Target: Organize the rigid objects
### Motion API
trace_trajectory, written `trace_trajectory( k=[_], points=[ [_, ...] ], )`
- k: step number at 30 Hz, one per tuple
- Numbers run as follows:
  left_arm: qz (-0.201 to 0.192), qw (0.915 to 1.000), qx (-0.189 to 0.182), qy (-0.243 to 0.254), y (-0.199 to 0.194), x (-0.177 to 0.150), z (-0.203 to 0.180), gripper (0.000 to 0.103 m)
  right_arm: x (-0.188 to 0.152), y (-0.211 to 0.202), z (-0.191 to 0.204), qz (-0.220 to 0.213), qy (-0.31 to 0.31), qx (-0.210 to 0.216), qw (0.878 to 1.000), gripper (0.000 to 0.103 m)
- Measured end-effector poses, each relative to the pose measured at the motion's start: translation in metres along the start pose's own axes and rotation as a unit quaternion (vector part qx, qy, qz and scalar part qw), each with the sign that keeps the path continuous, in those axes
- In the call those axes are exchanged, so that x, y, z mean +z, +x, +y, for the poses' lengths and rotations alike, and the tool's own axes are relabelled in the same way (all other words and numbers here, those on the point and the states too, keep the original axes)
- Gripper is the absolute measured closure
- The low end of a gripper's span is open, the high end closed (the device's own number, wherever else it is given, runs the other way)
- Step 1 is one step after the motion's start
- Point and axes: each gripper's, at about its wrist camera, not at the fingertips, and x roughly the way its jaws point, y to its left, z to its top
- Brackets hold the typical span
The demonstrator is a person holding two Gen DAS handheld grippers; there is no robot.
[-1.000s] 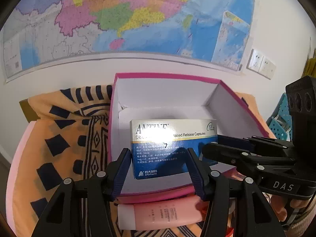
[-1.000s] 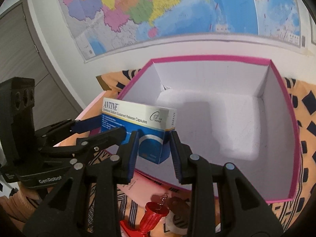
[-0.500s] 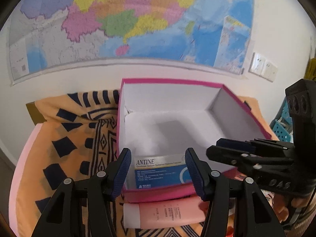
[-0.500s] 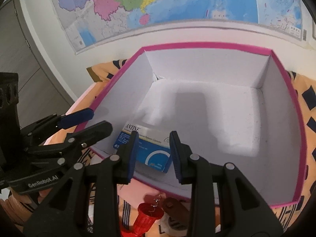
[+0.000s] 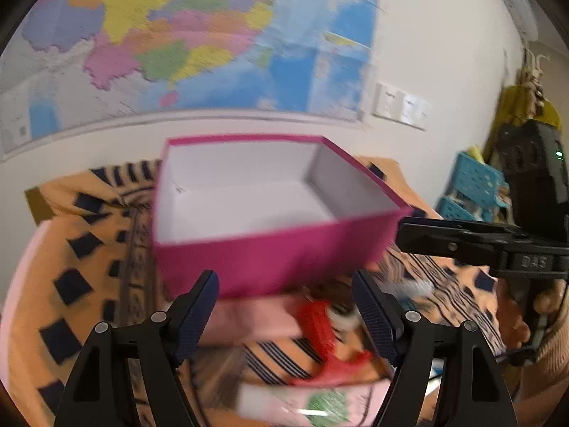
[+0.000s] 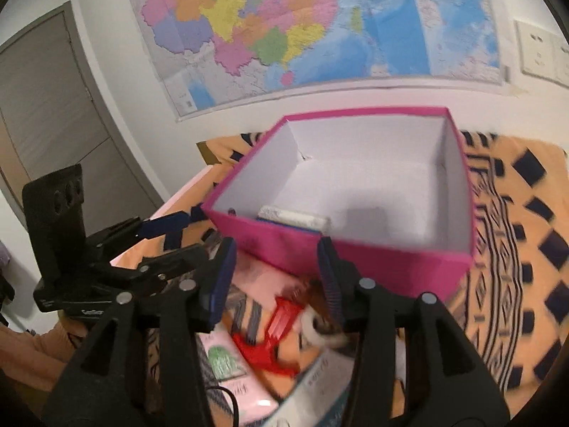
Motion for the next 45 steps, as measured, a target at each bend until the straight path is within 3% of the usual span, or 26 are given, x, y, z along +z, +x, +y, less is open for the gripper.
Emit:
trace_trajectory(
  k=[17,26,33,45],
  points=[
    [0.080,0.9922,-0.087,0.039,0.029,-0.041,-0.056,0.024,-0.090,-0.012,-0.051,0.080,0.092,-0.069,0.990,0.054],
    [0.105,0.9881,-0.100,0.049,0.032,-0.053,-0.064,0.024,-0.108,-0.001,-0.054,0.103,0.113,-0.047,0.987,0.054],
    [0.115,0.9866,-0.106,0.047,0.034,-0.055,-0.066,0.024,-0.113,0.000,-0.058,0.092,0.136,-0.022,0.986,0.066],
    [0.125,0.9838,-0.119,0.050,0.038,-0.057,-0.072,0.025,-0.103,-0.009,-0.059,0.058,0.139,-0.008,0.989,0.077]
  ],
)
